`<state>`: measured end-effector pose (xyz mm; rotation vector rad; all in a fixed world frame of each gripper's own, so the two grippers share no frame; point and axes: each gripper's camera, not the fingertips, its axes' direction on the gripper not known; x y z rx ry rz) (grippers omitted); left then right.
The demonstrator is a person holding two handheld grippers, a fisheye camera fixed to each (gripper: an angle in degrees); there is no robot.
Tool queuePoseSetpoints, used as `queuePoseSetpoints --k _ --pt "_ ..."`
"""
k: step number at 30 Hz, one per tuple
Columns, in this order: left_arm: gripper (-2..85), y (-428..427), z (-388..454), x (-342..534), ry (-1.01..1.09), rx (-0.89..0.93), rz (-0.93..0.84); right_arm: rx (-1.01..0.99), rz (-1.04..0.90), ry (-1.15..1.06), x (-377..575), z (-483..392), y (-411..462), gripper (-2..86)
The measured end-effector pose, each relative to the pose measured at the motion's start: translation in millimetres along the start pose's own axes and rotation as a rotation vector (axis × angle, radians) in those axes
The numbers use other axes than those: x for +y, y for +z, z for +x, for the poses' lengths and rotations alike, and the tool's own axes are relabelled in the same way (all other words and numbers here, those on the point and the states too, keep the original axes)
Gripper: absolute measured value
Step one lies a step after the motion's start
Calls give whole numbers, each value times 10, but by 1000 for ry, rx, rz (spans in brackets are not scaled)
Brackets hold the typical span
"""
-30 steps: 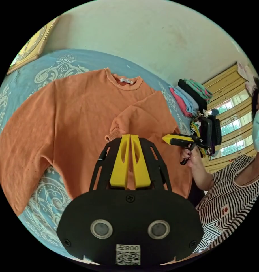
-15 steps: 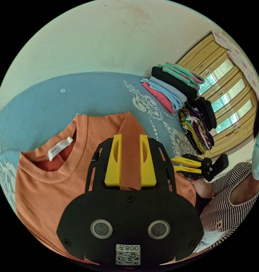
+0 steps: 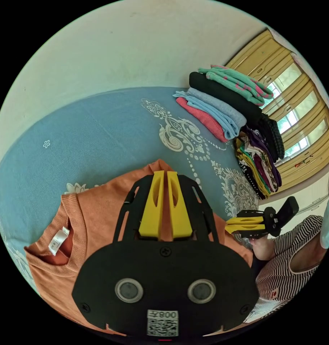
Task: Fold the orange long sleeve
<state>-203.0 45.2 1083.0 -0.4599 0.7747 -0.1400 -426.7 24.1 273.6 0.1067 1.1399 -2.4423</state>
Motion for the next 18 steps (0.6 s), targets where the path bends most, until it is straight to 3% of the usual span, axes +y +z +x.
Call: queuePoseSetpoints --k 7,14,18 --pt "21 348 40 -88 -16 -3 -36 -24 -54 47 95 356 3 12" --pt "19 -33 343 57 16 -61 149 -52 -83 56 146 546 -32 15" --pt "9 30 550 135 77 -64 140 -65 -68 71 174 631 -150 12"
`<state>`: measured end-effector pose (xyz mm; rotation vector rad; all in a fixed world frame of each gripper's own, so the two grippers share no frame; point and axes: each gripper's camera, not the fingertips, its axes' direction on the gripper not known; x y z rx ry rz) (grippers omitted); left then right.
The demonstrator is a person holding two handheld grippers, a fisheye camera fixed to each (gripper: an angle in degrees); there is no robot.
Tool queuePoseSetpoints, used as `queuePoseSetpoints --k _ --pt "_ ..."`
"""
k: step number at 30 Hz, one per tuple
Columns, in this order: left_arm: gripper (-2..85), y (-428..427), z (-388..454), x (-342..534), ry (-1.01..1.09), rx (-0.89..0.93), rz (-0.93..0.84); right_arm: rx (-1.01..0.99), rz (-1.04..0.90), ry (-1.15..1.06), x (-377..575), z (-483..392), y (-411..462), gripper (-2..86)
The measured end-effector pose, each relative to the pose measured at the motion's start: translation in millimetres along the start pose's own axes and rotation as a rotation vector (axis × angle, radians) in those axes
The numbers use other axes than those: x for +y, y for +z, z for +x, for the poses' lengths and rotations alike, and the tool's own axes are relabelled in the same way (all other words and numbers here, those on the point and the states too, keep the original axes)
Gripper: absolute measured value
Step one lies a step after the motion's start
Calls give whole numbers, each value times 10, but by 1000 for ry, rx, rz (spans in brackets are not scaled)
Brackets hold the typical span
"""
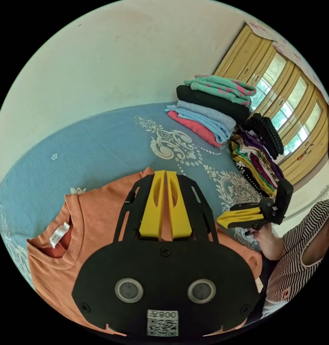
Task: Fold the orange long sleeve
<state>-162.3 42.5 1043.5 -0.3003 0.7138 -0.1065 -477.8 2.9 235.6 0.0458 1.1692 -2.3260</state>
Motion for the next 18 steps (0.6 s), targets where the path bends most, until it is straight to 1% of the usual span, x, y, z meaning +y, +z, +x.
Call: queuePoseSetpoints --k 2,4,6,10,12,14,16,17,18 --pt "6 237 85 17 13 -98 -105 23 67 -18 8 -71 -163 6" --pt "4 445 124 36 31 -149 -184 49 109 -54 -11 -186 -257 4" --pt "3 540 139 67 -1 -130 -181 43 120 -101 -42 -296 -233 3" --pt "2 453 216 151 -2 -139 -166 89 -70 -146 -134 -391 207 2" --pt "2 299 316 240 27 -139 -109 62 -48 -118 -132 -372 140 1" --pt "2 205 461 389 63 -99 -88 94 -32 -92 -127 -358 70 1" --pt "1 291 559 499 97 -87 -129 111 10 -83 -114 -391 3 1" --pt "1 435 597 565 108 -130 -204 91 16 -95 -121 -436 -5 1" --pt "1 501 609 600 110 -151 -237 82 2 -103 -131 -460 22 1"
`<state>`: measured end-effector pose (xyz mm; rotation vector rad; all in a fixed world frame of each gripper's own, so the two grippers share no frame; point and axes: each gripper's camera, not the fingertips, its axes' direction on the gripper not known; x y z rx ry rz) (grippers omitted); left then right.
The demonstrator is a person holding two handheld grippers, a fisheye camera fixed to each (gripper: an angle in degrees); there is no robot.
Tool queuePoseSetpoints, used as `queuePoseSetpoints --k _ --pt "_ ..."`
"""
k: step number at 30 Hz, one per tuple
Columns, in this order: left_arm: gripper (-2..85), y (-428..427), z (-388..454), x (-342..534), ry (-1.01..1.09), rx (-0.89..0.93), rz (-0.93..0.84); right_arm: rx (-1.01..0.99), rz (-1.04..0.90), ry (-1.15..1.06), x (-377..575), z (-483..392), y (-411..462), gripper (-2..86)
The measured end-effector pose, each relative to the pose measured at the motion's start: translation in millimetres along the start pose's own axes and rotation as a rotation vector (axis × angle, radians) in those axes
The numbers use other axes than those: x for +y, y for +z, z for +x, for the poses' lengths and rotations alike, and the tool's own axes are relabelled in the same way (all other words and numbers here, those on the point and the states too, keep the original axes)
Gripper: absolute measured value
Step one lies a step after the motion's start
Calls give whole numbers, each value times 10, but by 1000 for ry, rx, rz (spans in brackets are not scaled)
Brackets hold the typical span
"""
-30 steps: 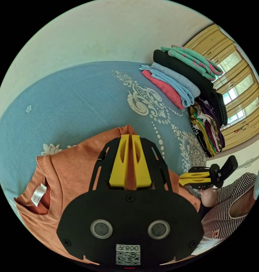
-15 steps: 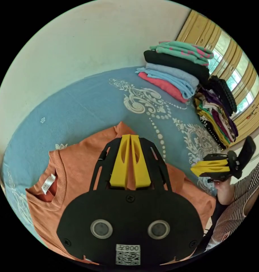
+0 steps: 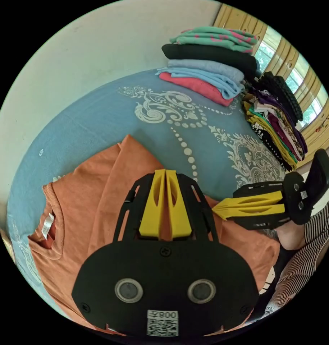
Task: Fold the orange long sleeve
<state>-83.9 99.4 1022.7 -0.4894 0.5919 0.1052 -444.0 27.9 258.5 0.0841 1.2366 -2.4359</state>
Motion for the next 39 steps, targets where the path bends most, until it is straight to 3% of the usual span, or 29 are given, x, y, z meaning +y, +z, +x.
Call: queuePoseSetpoints --k 2,5,7,9,15,21,23,26,31,34,39 --pt "1 -89 60 92 -2 14 41 21 -79 -22 -22 -93 169 1" --pt "1 -388 184 391 7 46 153 32 -24 -11 -27 -173 15 1" --pt "2 -382 265 588 7 51 134 58 -10 -6 -34 -228 2 1" --pt "2 -154 321 722 4 28 -1 32 -62 -15 -52 -286 136 1" --pt "3 -615 370 1451 -101 30 123 88 -33 -23 -76 -513 91 2" --pt "3 -1195 132 3090 -505 -300 119 -11 43 -92 -154 -964 62 2" --pt "3 -1057 -69 3653 -620 -225 22 -1 -77 -140 -211 -1184 386 2" --pt "3 -1243 -92 4061 -683 -125 165 23 -86 -160 -229 -1341 500 2" --pt "4 -1354 -16 4530 -669 -192 122 54 -85 -184 -320 -1666 453 2" --pt "6 -1570 79 4981 -684 -184 222 76 -67 -245 -489 -2054 438 2" --pt "18 -2043 59 6180 -989 -271 366 -48 -63 -426 -928 -2925 638 2"
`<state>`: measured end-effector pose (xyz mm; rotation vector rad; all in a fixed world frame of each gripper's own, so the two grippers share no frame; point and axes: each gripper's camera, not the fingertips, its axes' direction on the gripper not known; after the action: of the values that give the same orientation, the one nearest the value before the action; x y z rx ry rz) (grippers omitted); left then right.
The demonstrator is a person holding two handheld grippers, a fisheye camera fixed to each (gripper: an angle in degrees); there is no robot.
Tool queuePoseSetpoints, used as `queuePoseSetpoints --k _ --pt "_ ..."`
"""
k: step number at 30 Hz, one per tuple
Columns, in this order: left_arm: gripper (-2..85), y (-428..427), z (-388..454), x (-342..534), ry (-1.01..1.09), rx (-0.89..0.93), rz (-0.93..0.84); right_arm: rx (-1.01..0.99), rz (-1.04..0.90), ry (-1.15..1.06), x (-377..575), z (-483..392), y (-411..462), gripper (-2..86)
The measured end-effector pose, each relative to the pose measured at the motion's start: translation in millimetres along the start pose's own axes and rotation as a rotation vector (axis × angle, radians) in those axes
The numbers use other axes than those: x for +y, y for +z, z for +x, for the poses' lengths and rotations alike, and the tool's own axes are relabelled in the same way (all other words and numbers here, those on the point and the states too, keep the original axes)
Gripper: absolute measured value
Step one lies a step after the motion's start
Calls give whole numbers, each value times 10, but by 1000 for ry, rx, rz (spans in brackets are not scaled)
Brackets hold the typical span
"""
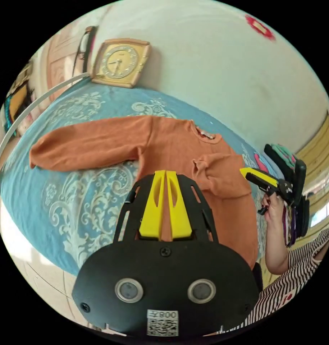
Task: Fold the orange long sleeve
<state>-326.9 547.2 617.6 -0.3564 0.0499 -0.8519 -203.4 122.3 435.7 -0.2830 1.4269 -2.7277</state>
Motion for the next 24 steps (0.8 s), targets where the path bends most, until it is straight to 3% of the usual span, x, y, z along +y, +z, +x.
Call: queuePoseSetpoints --k 5,10,14,18,21,24 --pt "71 -529 -1709 650 -557 190 254 -179 -81 -139 -802 -598 804 2" --pt "111 -691 -2620 956 -759 205 375 -208 -277 -146 -1070 -738 1649 2" --pt "83 -561 -3109 1039 -883 339 418 -270 -252 -88 -1109 -590 1869 2" --pt "48 -596 -3063 935 -838 342 424 -236 -264 -106 -1135 -554 2031 5" --pt "40 -726 -2655 662 -569 397 408 -292 -290 -71 -1164 -354 2092 13" --pt "36 -785 -1936 429 -238 361 306 -485 -177 71 -1147 103 1924 36"
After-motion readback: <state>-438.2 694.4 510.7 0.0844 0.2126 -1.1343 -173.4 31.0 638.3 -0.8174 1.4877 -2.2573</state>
